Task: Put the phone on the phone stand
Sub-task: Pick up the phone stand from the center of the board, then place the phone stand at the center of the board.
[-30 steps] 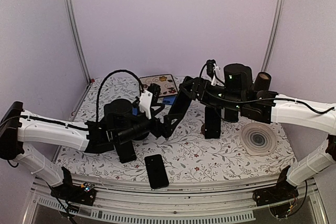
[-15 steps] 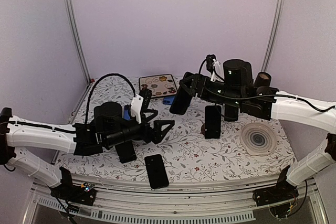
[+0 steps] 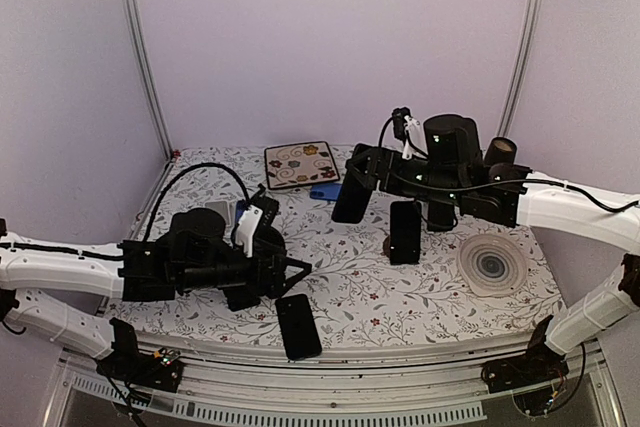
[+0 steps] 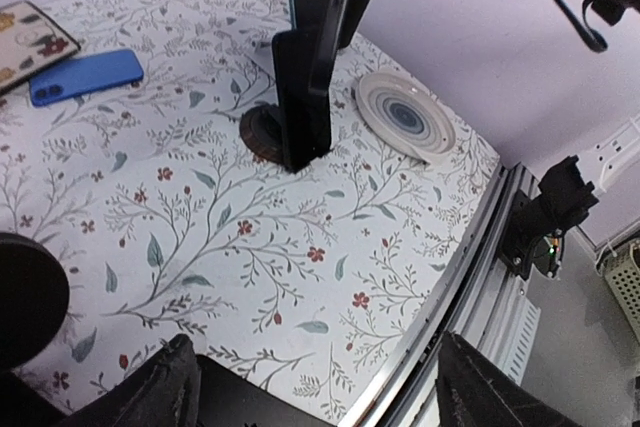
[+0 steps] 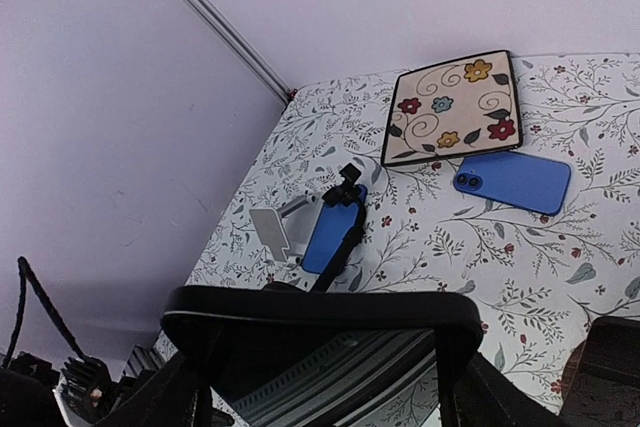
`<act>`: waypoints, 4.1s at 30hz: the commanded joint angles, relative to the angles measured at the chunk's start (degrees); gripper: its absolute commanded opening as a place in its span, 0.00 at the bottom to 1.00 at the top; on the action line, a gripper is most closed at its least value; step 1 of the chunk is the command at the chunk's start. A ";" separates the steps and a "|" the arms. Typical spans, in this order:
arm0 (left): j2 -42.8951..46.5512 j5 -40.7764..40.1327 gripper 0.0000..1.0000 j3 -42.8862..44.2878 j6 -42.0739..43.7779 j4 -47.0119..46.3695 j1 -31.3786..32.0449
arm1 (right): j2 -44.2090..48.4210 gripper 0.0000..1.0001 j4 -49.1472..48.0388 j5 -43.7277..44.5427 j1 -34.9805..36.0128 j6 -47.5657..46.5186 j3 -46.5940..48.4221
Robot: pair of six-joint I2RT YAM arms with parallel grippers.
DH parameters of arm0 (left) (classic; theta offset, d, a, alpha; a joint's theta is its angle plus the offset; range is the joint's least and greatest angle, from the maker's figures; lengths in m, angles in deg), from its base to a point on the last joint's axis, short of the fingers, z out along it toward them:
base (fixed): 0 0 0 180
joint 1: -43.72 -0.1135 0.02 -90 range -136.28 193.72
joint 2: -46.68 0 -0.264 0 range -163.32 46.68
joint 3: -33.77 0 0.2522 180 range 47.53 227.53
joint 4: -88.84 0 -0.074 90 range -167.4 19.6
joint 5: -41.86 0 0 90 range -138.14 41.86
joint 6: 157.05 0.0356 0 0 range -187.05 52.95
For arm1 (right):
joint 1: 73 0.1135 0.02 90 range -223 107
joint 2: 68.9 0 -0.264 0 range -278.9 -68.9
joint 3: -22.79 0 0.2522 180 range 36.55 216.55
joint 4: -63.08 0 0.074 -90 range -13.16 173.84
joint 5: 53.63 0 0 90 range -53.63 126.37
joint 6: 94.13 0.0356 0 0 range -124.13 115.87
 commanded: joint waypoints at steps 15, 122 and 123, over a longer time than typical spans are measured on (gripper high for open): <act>7.68 -19.53 0.84 6.79 -35.56 49.99 1.30 | 2.58 0.13 0.01 -0.40 -0.52 -2.18 0.93; -35.68 -18.43 0.40 36.96 -11.31 22.96 -3.14 | 15.84 0.12 10.90 14.19 -0.60 -4.01 -4.13; -37.00 -19.09 0.40 38.21 -10.69 22.99 -3.28 | 16.03 0.13 11.16 14.66 -0.54 -4.11 -4.21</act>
